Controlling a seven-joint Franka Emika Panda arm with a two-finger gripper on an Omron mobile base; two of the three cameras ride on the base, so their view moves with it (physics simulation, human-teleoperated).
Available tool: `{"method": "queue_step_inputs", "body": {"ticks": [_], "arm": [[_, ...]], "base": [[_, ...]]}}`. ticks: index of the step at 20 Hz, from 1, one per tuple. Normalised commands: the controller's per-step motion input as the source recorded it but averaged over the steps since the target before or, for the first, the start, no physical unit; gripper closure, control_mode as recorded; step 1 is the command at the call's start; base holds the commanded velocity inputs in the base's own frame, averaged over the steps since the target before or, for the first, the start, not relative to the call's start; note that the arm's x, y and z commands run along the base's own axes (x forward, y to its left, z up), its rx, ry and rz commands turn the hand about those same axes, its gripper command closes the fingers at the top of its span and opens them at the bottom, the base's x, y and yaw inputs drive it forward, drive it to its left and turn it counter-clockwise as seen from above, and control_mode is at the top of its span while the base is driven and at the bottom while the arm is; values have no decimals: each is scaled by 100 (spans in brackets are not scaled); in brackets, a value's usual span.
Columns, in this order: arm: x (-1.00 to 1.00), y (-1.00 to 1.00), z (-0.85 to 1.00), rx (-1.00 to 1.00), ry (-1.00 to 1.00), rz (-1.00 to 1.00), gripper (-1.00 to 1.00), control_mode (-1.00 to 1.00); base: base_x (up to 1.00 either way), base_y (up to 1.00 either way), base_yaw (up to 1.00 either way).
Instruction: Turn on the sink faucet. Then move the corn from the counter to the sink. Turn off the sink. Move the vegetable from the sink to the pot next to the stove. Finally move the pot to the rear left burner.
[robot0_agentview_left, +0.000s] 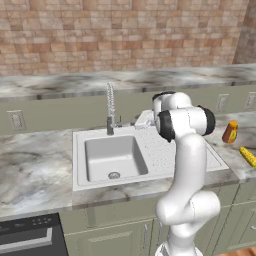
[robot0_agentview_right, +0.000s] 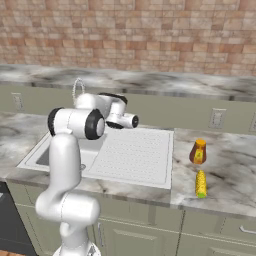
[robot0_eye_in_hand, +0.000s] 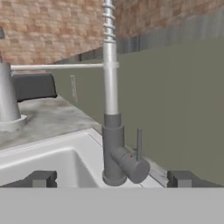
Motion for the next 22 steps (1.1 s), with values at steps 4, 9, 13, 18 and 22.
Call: {"method": "queue_step_inputs", "body": {"ticks": [4, 9, 13, 18, 22], "arm": [[59, 8, -18, 4, 0, 8, -100, -100], [51, 22, -17, 3, 0, 4, -100, -100], [48, 29, -17, 2, 0, 1, -100, -100], [7, 40, -9, 0, 0, 4, -100, -100], [0, 42, -8, 0, 0, 5, -100, -100]], "base": [[0, 0, 0], [0, 0, 0], [0, 0, 0], [0, 0, 0], [0, 0, 0]]}}
